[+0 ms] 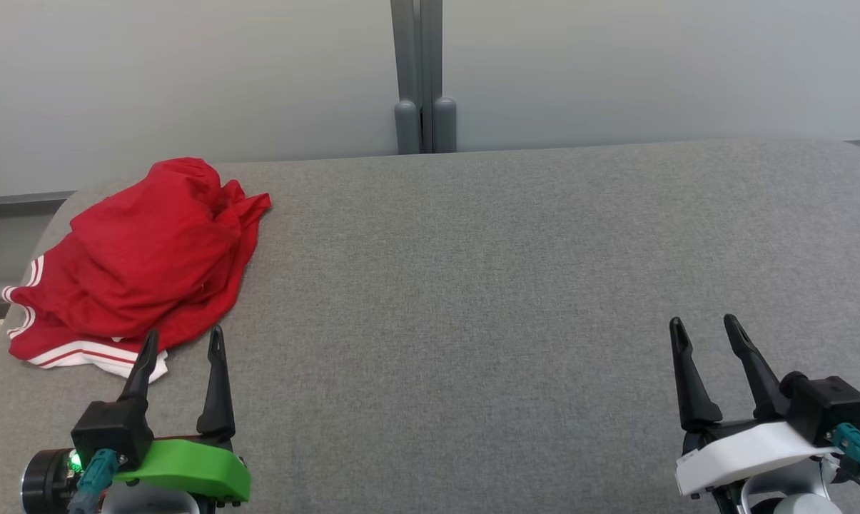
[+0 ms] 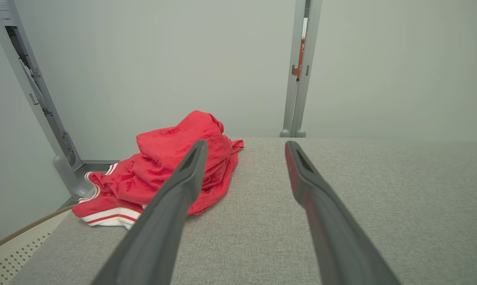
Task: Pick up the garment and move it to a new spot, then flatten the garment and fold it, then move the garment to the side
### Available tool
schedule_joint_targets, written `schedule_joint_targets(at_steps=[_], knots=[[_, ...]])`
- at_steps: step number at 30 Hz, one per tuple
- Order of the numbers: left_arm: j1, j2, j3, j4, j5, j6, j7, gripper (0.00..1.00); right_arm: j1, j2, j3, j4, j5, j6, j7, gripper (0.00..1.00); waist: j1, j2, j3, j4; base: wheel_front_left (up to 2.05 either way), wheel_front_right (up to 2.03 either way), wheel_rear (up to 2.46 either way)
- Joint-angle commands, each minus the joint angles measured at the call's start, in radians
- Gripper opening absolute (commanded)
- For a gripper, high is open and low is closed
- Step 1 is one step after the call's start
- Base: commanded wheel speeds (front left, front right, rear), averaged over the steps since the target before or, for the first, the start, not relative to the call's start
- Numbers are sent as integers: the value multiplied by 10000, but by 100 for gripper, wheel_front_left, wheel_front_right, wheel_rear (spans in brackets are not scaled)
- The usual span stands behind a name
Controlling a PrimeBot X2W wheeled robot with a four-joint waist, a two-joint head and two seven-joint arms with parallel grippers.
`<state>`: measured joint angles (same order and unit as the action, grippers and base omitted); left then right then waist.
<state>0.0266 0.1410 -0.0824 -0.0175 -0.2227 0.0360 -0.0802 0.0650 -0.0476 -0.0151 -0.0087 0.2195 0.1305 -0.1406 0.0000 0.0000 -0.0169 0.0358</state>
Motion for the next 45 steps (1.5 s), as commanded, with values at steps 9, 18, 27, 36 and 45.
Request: schedule_joint_targets(at_steps=[9,18,27,36,45], knots=[[165,61,18,-77,44,127,153,100,147,-45,-18,-16,-188,4,72,100,0,0,-41,8,0,0,0],[182,129,-4,-158,-97,143,243,100,144,-45,-64,77,-70,2,156,100,0,0,-42,20,0,0,0],[220,197,-36,-205,-149,195,267,100,161,-45,-34,99,-43,2,169,100,0,0,-31,18,0,0,0],[153,248,-49,-135,-189,243,155,100,167,-45,-39,104,-24,2,134,100,0,0,-2,138,0,0,0],[70,388,63,-75,-208,353,-11,100,231,-44,64,143,16,2,79,100,0,0,2,676,0,0,0]])
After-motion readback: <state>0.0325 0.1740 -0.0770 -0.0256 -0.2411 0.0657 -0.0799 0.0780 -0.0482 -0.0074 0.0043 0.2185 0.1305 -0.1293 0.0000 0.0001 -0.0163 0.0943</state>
